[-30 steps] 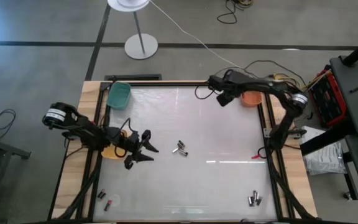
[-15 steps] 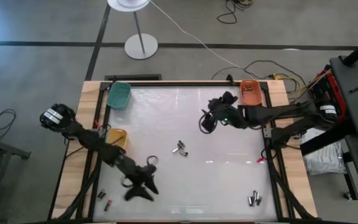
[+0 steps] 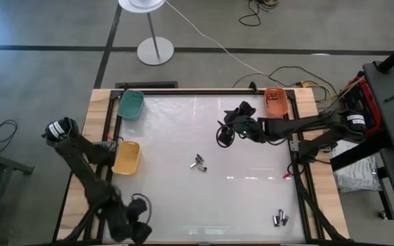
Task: Sort batteries
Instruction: Put the red battery into the orange bin
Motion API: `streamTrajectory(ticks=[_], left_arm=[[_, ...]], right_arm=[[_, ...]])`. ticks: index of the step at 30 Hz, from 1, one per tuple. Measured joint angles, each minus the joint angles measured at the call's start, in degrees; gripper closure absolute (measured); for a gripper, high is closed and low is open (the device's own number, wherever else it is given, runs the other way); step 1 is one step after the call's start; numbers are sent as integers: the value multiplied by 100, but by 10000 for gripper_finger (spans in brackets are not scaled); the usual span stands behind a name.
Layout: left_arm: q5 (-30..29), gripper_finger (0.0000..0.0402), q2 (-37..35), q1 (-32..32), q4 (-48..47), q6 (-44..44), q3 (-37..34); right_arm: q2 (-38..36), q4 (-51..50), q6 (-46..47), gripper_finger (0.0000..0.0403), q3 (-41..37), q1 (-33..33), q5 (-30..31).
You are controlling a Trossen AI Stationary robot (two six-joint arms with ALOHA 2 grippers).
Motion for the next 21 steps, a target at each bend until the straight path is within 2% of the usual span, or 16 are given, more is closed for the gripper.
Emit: streamTrajectory(ticks=[4,8,13,17,21], left_arm=[[608,231,344,-285,-971,-1139,420],[806,231,713,-307,-929,-1519,573],[2218,231,1251,-300,-881,-1942,721],[2277,232,1412,-260,-823,-1702,748],[2312,238,1368,-222,-696,-1629,476]], right_arm=[[285,308,-50,160,-3,0,-1],[503,376,-52,155,71,0,-7],[612,388,-43,151,181,0,-8],[608,389,-51,154,314,0,-13],[595,389,-52,158,483,0,-24]])
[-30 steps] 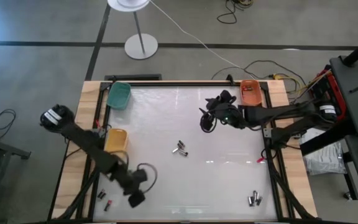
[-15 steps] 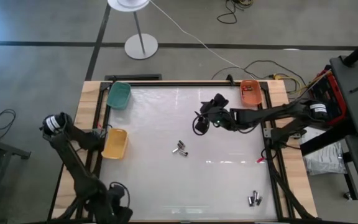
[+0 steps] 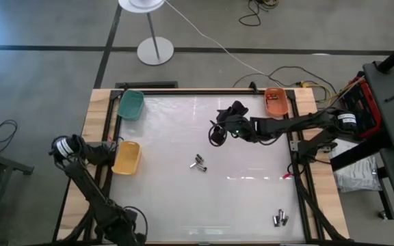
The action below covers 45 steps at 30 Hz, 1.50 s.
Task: Sort batteries
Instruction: Put the red battery into the orange bin
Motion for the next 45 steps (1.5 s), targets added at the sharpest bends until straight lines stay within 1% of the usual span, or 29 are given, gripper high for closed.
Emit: streamTrajectory(ticks=[2,5,7,10,11,15,19,27,30,35,36,37,40,42,43,45], left_arm=[[9,242,-128,41,356,56,-258],[91,245,-283,120,909,59,-721],[367,246,-331,149,968,35,-963],[884,247,-409,151,976,-28,-1219],[922,247,-436,149,984,-3,-1293],[683,247,-618,176,1023,126,-1595],[678,247,-680,209,1151,105,-1904],[507,251,-690,204,1815,310,-2332],[525,280,-684,206,1869,328,-2381],[493,368,-685,210,1888,386,-2440],[492,378,-688,214,1883,489,-2441],[482,380,-678,223,1848,637,-2422],[279,380,-629,247,1496,1181,-2217],[-32,380,-614,341,958,1748,-1968],[-349,380,-614,413,600,2101,-1809],[-1214,380,-625,614,-45,2902,-1489]], right_arm=[[10,4,11,160,94,0,-55],[27,4,13,159,185,-2,-323],[33,-1,13,155,202,0,-472],[33,3,13,151,222,0,-479],[33,2,12,150,222,0,-478],[33,-1,9,147,222,-2,-478],[33,-13,-1,151,222,0,-478],[33,-98,11,154,222,0,-478],[33,-102,11,149,222,0,-478],[33,-104,-6,148,222,2,-478],[21,-106,-43,150,222,11,-478],[3,-118,-102,152,222,30,-478],[-113,-165,-442,159,258,181,-476],[-195,-88,-642,164,259,355,-476],[-227,-38,-738,166,245,465,-476],[-240,-16,-963,169,197,696,-520]])
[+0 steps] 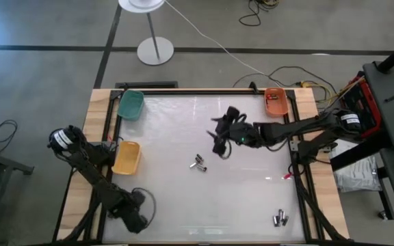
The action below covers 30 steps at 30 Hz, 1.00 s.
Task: Sort batteries
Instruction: Put the red battery into the orange bin
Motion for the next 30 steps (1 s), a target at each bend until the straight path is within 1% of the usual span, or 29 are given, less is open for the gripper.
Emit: streamTrajectory(ticks=[2,4,8,9,11,13,15,18,20,23,25,26,30], left_arm=[[-919,380,-61,270,-354,854,250],[-1617,380,-197,596,-140,1867,388],[-2758,380,-502,1331,800,3976,321],[-3006,380,-566,1506,1105,4520,286],[-3430,380,-679,1836,1738,5623,184],[-3581,380,-741,2184,2518,6612,27],[-3648,380,-751,2521,3440,7506,-186],[-3632,380,-721,2929,5219,8692,-567],[-3542,380,-675,3104,6304,9318,-812],[-3500,380,-649,3274,7381,9778,-1106],[-3487,380,-649,3332,7833,9949,-1279],[-3487,380,-649,3360,7953,9993,-1345],[-3483,380,-649,3461,8046,9994,-1459]], right_arm=[[4,134,-160,173,-104,223,-319],[4,727,-217,176,-347,408,-853],[131,2949,-60,173,-1167,596,-2100],[205,3495,42,170,-1364,609,-2297],[343,4352,179,164,-1708,634,-2440],[507,4927,205,156,-1904,674,-2445],[636,5263,237,149,-1986,748,-2451],[852,5465,241,139,-1982,860,-2465],[987,5566,478,134,-1988,868,-2425],[1035,5732,652,131,-1988,852,-2153],[1007,5842,508,134,-1988,853,-1946],[966,5829,421,137,-1988,854,-1865],[846,5903,329,151,-1940,854,-1853]])
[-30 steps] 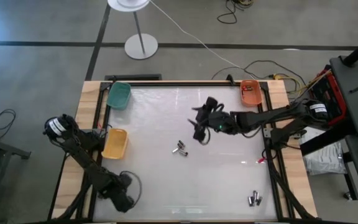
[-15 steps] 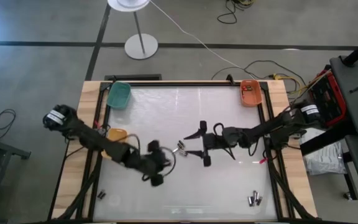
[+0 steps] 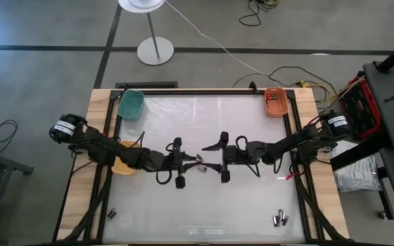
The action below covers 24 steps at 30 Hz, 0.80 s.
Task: Sort batteries
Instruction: Put the red battery into the orange bin
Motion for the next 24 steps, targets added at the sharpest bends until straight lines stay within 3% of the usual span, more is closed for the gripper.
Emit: streamTrajectory(ticks=[14,24], left_arm=[[186,380,2,30,308,171,166],[127,380,4,30,356,143,166]], right_arm=[[367,-221,249,215,529,-13,-32],[314,-298,221,335,520,-11,-55]])
